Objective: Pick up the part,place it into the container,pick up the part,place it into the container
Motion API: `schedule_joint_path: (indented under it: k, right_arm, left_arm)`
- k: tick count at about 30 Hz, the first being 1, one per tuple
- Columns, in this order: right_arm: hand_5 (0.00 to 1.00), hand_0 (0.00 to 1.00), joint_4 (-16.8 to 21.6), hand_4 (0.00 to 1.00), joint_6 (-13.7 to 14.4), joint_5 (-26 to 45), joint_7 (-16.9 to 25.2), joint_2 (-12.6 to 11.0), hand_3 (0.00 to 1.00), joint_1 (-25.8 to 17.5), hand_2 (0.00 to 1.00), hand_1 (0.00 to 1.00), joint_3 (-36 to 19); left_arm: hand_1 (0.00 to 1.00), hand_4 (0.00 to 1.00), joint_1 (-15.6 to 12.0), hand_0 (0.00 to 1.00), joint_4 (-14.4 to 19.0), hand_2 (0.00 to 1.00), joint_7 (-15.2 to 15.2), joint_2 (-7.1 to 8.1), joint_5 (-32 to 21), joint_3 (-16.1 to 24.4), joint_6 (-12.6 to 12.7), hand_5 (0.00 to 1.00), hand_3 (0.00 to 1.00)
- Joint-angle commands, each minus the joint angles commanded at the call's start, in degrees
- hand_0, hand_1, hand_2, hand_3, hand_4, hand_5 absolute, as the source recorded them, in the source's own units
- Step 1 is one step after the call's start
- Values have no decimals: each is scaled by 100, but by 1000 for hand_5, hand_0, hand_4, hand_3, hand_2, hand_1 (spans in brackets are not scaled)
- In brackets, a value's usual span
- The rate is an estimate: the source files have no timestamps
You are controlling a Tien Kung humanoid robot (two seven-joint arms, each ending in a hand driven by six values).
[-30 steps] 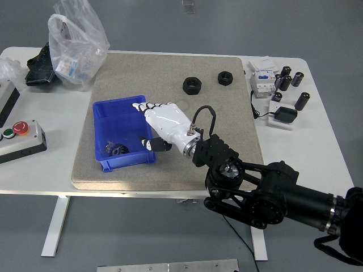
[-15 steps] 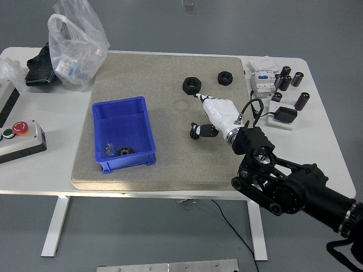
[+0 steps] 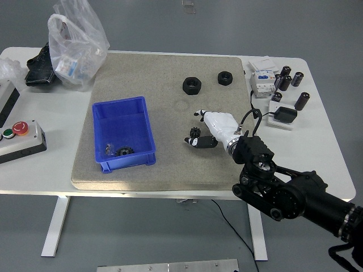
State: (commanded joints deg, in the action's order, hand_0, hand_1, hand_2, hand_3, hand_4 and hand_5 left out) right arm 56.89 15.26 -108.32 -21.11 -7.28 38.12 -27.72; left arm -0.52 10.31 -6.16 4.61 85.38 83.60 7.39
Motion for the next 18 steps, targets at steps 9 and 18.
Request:
schedule_joint_path:
  k: [9,18]
  right_arm:
    - [154,288,-141,516,186,40,30,52,612,20,407,515,229]
    - [76,266,-199,307,363,-60,91,58,448,16,285,466,250]
  left_arm:
    - [585,626,0,665,0,566,0,2,-2,-2,0,244,624]
    - [583,627,3,665,0,565,6,0,-14,-8,1,244,624]
